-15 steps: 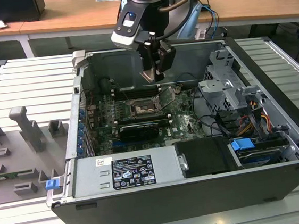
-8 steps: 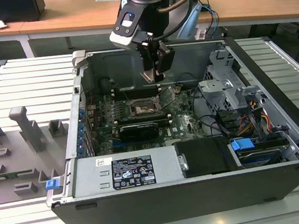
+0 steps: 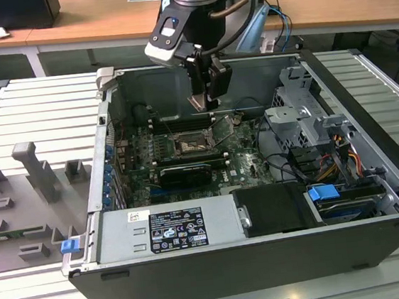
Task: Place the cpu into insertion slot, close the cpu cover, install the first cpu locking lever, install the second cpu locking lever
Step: 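Place the cpu into insertion slot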
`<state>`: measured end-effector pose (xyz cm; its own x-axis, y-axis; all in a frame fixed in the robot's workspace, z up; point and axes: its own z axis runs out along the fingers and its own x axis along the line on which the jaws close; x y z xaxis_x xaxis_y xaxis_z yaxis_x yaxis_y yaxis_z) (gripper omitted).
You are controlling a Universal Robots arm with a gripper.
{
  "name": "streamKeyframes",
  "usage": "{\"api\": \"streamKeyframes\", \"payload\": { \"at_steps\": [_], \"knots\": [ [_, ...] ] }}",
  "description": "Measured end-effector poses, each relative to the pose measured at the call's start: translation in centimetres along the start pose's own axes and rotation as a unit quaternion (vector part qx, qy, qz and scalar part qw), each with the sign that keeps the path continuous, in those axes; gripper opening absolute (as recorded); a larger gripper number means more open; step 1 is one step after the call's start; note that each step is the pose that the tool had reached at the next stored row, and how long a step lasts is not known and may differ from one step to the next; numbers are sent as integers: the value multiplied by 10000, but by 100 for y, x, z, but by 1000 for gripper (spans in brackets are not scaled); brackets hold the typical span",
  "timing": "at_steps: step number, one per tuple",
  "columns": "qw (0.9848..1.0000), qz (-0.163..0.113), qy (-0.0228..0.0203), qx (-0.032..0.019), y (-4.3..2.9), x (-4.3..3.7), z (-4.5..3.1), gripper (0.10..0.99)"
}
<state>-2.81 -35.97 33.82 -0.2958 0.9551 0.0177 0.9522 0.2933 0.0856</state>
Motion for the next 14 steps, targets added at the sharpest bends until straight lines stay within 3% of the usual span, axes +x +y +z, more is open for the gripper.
{"api": "streamKeyframes", "payload": {
  "at_steps": [14],
  "knots": [
    [10000,18,-2,0,-7,-1,79,525]
  ]
}}
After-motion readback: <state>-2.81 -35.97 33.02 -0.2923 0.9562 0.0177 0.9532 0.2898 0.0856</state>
